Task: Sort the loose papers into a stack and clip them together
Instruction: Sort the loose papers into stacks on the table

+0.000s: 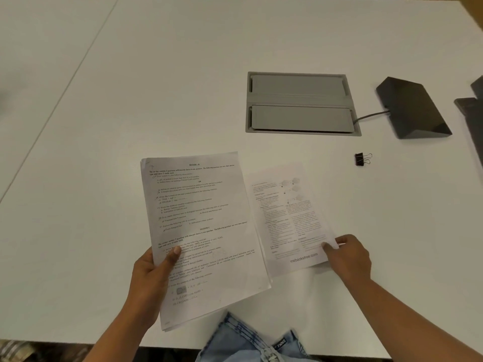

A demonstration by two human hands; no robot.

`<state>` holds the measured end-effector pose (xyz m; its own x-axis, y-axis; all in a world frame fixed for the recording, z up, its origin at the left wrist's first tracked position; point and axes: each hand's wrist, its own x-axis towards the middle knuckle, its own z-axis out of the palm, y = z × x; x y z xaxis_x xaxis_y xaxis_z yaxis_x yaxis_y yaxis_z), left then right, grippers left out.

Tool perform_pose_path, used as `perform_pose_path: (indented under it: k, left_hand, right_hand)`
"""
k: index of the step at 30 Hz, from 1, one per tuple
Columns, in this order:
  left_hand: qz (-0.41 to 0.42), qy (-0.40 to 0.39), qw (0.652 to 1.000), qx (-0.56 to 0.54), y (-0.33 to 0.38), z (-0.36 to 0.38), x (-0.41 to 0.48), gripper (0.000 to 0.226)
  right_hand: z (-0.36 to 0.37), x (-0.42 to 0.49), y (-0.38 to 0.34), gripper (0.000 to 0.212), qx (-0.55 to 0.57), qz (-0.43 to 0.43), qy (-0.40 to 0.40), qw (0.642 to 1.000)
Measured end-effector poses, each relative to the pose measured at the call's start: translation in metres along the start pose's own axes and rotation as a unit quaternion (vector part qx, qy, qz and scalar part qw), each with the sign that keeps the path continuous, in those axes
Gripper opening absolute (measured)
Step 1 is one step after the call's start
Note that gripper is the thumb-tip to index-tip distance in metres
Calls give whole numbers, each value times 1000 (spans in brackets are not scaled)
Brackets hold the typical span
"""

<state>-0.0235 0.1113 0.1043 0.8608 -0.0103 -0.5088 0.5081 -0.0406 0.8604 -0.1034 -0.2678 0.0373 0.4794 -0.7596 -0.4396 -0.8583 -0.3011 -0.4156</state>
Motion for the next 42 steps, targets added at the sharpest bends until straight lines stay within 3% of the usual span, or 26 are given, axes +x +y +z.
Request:
perform_pose_path:
  k: [10,18,21,25,27,33,37,42]
  left_hand:
    - [7,17,1000,8,-1,0,3,20]
    - [9,31,999,-4,-3,-9,1,23]
    - [10,35,999,-2,-5,-12,0,21]
    - [10,36,999,3,-5,-13,-2,22]
    - [10,37,999,2,-5,-13,-3,24]
    - [9,40,999,3,-8,-13,-7,28]
    - [8,43,999,-3,-10,-13,-8,26]
    - [3,54,999,-3,-12,-16,-6,16]
  right_hand:
    - [-8,3,8,20,60,-1,-37,997]
    - [-17,0,28,6,90,3,8,996]
    - [-15,-3,27,22,28,-33,8,999]
    - [-6,-5,8,71,-68,-60,-19,996]
    - [-2,-5,-2,81,-123,-62,-26,990]
    - [4,-3,-13,69,-93,-31,-56,994]
    - [4,-9,-15,48,-114,-54,-21,992]
    - [8,-14,-15,43,-144,-73,13,987]
